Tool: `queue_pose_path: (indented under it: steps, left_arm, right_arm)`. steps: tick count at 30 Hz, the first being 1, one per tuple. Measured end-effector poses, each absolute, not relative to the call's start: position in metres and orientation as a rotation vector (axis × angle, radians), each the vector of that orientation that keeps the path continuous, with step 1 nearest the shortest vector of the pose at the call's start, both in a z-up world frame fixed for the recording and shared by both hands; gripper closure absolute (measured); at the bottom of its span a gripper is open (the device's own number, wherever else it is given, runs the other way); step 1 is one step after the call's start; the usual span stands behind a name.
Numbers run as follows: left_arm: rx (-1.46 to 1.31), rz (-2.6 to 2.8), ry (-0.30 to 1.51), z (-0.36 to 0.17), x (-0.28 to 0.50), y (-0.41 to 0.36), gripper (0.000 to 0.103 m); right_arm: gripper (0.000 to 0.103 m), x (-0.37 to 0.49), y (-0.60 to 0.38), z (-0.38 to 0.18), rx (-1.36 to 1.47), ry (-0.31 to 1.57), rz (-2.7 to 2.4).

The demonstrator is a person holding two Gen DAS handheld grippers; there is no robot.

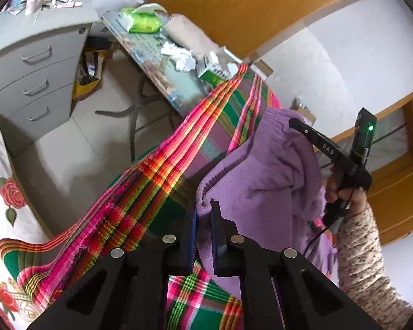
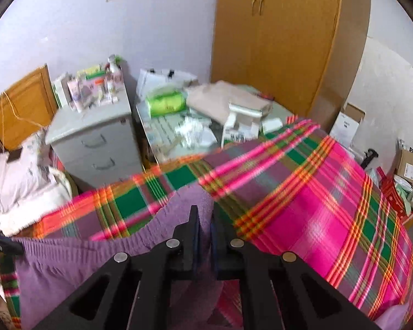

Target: Fold clothes

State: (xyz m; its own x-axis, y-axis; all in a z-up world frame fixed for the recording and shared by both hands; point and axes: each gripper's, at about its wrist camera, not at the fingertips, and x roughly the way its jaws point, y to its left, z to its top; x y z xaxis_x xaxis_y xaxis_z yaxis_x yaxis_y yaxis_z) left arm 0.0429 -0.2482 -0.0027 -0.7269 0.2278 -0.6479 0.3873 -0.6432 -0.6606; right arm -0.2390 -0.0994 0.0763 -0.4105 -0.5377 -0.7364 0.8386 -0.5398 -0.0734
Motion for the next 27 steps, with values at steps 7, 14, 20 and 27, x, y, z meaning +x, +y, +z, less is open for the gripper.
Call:
queue_pose_path:
  steps: [7, 14, 20, 27]
  left_arm:
    - [0.988, -2.511, 1.286, 0.009, 0.065, -0.257, 0.094]
    - [1.022, -2.436, 1.281, -0.002, 0.071, -0.257, 0.094]
    - [1.051, -2.408, 1.276, -0.008, 0.071, -0.257, 0.094]
    - [1.059, -2.395, 1.319, -0.014, 0.071, -0.261, 0.094]
  right_arm:
    - [0.096, -0.245, -0.124, 0.087, 0.742, 0.538, -2.004]
    - [0.096, -0.246, -0.163, 0.046, 0.787, 0.720, -1.974]
    - [0.082, -0.245, -0.149, 0.052, 0.815, 0.700, -2.002]
    - [0.068, -0.239, -0.051, 0.097, 0.853, 0.452, -2.148]
